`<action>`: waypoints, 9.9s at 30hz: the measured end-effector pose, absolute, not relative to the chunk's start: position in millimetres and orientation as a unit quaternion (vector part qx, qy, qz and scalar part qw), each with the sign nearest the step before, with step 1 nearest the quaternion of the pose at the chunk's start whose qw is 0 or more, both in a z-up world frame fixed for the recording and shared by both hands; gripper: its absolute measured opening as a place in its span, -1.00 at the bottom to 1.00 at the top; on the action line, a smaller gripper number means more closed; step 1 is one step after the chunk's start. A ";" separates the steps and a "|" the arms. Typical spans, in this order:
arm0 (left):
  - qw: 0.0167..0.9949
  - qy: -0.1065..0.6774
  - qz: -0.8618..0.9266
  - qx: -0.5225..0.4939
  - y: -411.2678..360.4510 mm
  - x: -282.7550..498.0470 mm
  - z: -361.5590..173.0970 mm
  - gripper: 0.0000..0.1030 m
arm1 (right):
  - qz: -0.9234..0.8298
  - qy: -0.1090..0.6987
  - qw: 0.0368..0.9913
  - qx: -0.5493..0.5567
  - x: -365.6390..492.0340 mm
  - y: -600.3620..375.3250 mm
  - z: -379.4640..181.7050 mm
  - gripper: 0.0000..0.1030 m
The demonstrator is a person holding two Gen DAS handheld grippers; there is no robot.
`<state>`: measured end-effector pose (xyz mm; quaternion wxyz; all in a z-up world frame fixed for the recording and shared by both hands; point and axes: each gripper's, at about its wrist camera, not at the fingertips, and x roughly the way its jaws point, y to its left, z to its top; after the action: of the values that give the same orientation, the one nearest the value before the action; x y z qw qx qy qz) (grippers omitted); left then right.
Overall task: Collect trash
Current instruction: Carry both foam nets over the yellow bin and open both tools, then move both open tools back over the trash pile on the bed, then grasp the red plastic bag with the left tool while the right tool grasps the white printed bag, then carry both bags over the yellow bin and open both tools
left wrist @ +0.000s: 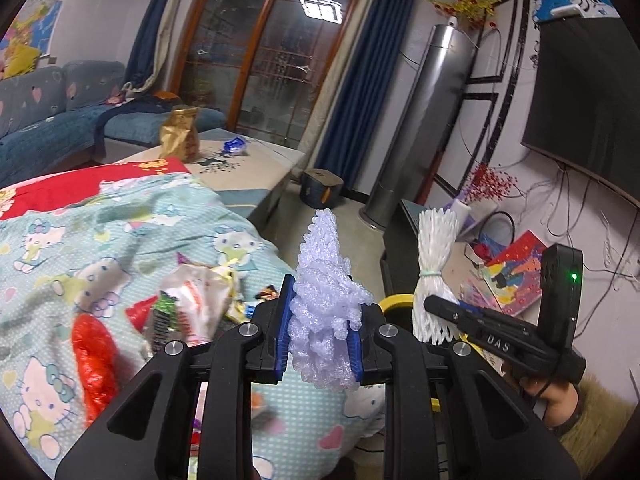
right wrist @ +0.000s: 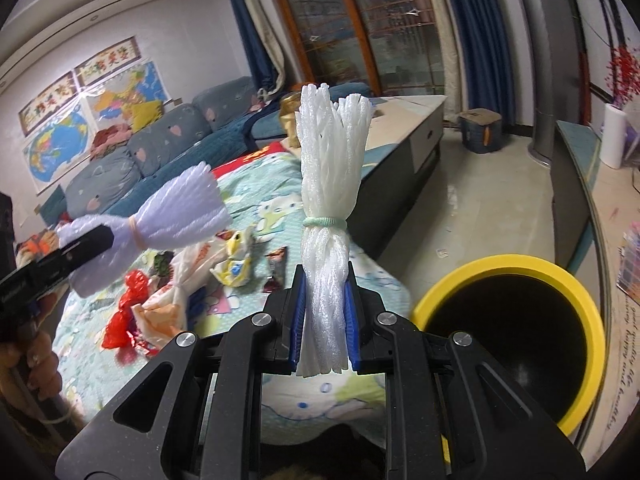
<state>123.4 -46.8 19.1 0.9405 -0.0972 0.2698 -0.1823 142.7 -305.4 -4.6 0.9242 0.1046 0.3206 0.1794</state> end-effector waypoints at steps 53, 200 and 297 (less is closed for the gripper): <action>0.885 0.355 -0.298 -0.043 -236.6 166.9 -88.1 0.86 | -0.037 0.402 0.888 0.220 141.5 -486.0 -86.4 0.11; 0.929 0.301 -0.119 -0.179 27.5 101.7 -13.7 -0.28 | 0.281 0.298 0.912 -0.028 105.4 -192.0 -5.7 -0.17; 0.868 0.378 -0.321 -0.025 -252.0 180.6 -60.2 -0.27 | 0.024 0.373 0.922 0.096 85.4 -420.9 -67.8 -0.15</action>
<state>180.6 -252.0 -60.2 0.8676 -0.0253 0.3785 -0.3215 85.4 -420.9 -67.8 0.9225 0.0964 0.3731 0.0236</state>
